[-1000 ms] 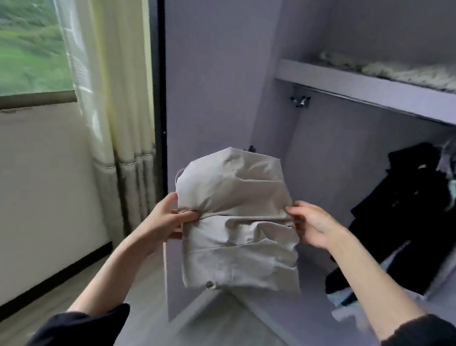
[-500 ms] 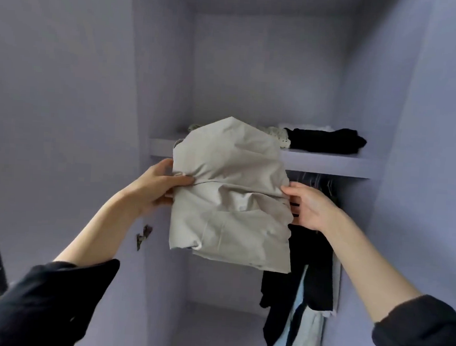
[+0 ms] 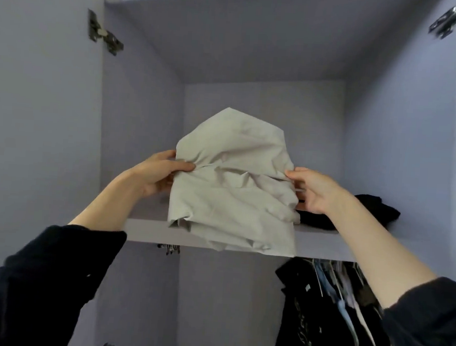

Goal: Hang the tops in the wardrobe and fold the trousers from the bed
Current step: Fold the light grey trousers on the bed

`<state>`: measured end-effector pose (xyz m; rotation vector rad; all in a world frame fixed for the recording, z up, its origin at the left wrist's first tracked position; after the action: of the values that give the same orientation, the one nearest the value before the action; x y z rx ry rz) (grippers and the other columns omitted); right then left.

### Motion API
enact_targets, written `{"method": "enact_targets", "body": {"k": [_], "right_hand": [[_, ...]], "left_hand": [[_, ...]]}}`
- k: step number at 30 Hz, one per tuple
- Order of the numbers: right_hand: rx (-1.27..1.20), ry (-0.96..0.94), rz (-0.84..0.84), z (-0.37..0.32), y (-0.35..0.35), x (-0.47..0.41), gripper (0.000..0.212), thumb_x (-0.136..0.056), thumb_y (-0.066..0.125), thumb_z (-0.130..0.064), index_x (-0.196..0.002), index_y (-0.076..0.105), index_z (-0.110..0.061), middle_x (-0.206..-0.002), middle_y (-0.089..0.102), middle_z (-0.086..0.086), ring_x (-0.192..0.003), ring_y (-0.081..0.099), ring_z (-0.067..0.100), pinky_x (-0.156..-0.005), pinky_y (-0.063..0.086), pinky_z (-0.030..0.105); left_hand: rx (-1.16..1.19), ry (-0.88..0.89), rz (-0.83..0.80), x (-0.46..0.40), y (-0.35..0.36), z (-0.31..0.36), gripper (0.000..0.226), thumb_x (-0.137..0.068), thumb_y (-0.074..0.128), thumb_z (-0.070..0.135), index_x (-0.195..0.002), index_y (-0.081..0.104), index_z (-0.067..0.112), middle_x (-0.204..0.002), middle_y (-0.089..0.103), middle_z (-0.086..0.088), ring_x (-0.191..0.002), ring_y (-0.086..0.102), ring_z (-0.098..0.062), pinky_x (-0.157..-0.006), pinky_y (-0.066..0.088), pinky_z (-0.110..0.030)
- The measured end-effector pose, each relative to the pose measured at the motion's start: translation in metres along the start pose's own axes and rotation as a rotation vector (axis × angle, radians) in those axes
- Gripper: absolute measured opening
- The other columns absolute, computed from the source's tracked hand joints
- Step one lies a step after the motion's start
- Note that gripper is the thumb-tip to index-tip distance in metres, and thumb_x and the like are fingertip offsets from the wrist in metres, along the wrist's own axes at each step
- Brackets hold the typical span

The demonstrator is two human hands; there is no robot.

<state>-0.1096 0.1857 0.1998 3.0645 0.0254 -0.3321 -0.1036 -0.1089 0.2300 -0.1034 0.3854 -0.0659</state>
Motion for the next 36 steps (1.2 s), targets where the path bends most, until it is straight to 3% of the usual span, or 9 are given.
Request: {"method": "enact_targets", "body": {"k": [10, 14, 16, 19, 22, 27, 30, 32, 36], "right_hand": [[0.0, 0.032, -0.009, 0.01, 0.043, -0.108, 0.008, -0.089, 0.062, -0.019, -0.081, 0.06, -0.022, -0.083, 0.058, 0.001, -0.067, 0.056, 0.016, -0.04, 0.046, 0.02], [-0.029, 0.031, 0.034, 0.009, 0.071, -0.143, 0.007, -0.086, 0.066, -0.019, -0.082, 0.06, -0.019, -0.083, 0.059, 0.003, -0.068, 0.057, 0.017, -0.041, 0.046, 0.021], [-0.037, 0.04, 0.049, 0.015, 0.093, -0.162, 0.009, -0.085, 0.068, -0.019, -0.084, 0.06, -0.015, -0.085, 0.06, 0.006, -0.071, 0.058, 0.02, -0.052, 0.051, 0.029], [-0.037, 0.127, 0.012, 0.041, 0.126, -0.179, 0.013, -0.088, 0.066, -0.016, -0.086, 0.059, -0.006, -0.086, 0.061, 0.011, -0.074, 0.06, 0.024, -0.063, 0.052, 0.036], [0.066, 0.181, -0.056, 0.062, 0.15, -0.184, 0.006, -0.09, 0.061, -0.008, -0.087, 0.059, -0.003, -0.082, 0.06, 0.012, -0.07, 0.058, 0.023, -0.058, 0.05, 0.034], [0.251, 0.121, -0.106, 0.072, 0.167, -0.185, 0.021, -0.088, 0.06, -0.004, -0.106, 0.06, 0.006, -0.11, 0.061, 0.021, -0.101, 0.06, 0.031, -0.089, 0.051, 0.043], [0.335, 0.12, -0.146, 0.078, 0.175, -0.183, 0.025, -0.089, 0.059, -0.009, -0.109, 0.061, 0.006, -0.111, 0.063, 0.023, -0.105, 0.062, 0.034, -0.091, 0.051, 0.045], [0.477, 0.066, -0.158, 0.074, 0.178, -0.18, 0.022, -0.091, 0.057, -0.017, -0.103, 0.064, 0.0, -0.097, 0.065, 0.017, -0.088, 0.063, 0.027, -0.077, 0.051, 0.036], [0.584, -0.081, -0.246, 0.06, 0.186, -0.169, 0.038, -0.094, 0.054, -0.035, -0.126, 0.058, -0.016, -0.131, 0.055, 0.002, -0.118, 0.05, 0.018, -0.097, 0.041, 0.032]], "left_hand": [[0.018, -0.041, 0.024, -0.088, -0.049, -0.033, 0.024, -0.085, 0.064, 0.01, -0.108, 0.058, 0.014, -0.107, 0.066, -0.005, -0.096, 0.063, -0.018, -0.077, 0.051, -0.03], [-0.039, -0.104, 0.011, -0.117, -0.08, -0.046, 0.03, -0.087, 0.063, 0.015, -0.116, 0.055, 0.014, -0.117, 0.063, -0.007, -0.106, 0.06, -0.022, -0.082, 0.051, -0.034], [-0.152, -0.185, 0.028, -0.132, -0.099, -0.059, 0.036, -0.089, 0.061, 0.018, -0.123, 0.053, 0.009, -0.121, 0.06, -0.013, -0.109, 0.058, -0.027, -0.09, 0.049, -0.04], [-0.555, -0.256, 0.12, -0.143, -0.123, -0.063, 0.039, -0.091, 0.059, 0.023, -0.121, 0.053, -0.002, -0.107, 0.061, -0.017, -0.092, 0.059, -0.028, -0.081, 0.049, -0.038], [-0.89, -0.226, 0.179, -0.151, -0.132, -0.042, 0.065, -0.091, 0.059, 0.026, -0.145, 0.028, 0.007, -0.145, 0.036, -0.016, -0.126, 0.043, -0.032, -0.097, 0.039, -0.037], [-1.058, -0.188, -0.183, -0.138, -0.086, -0.022, 0.047, -0.096, 0.044, 0.043, -0.14, 0.041, 0.025, -0.145, 0.041, 0.002, -0.126, 0.043, -0.017, -0.101, 0.036, -0.03], [-1.174, -0.294, -0.323, -0.124, -0.077, -0.03, 0.046, -0.094, 0.041, 0.052, -0.132, 0.052, 0.029, -0.139, 0.047, 0.004, -0.12, 0.049, -0.014, -0.102, 0.041, -0.032], [-1.329, -0.266, -0.364, -0.122, -0.079, -0.037, 0.05, -0.096, 0.034, 0.052, -0.139, 0.045, 0.027, -0.147, 0.038, 0.004, -0.134, 0.036, -0.017, -0.113, 0.024, -0.031], [-1.391, -0.143, -0.438, -0.112, -0.076, -0.068, 0.049, -0.102, 0.021, 0.038, -0.148, 0.022, 0.021, -0.156, 0.017, 0.004, -0.142, 0.016, -0.011, -0.106, 0.005, -0.015]]}}
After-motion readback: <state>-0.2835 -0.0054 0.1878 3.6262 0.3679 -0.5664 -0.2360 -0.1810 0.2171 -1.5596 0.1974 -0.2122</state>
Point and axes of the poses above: each hand's wrist, its own x-axis away from the middle knuckle, its own y-axis out of the palm, z = x × y, the point moved 8 cm from there along -x, towards the middle knuckle
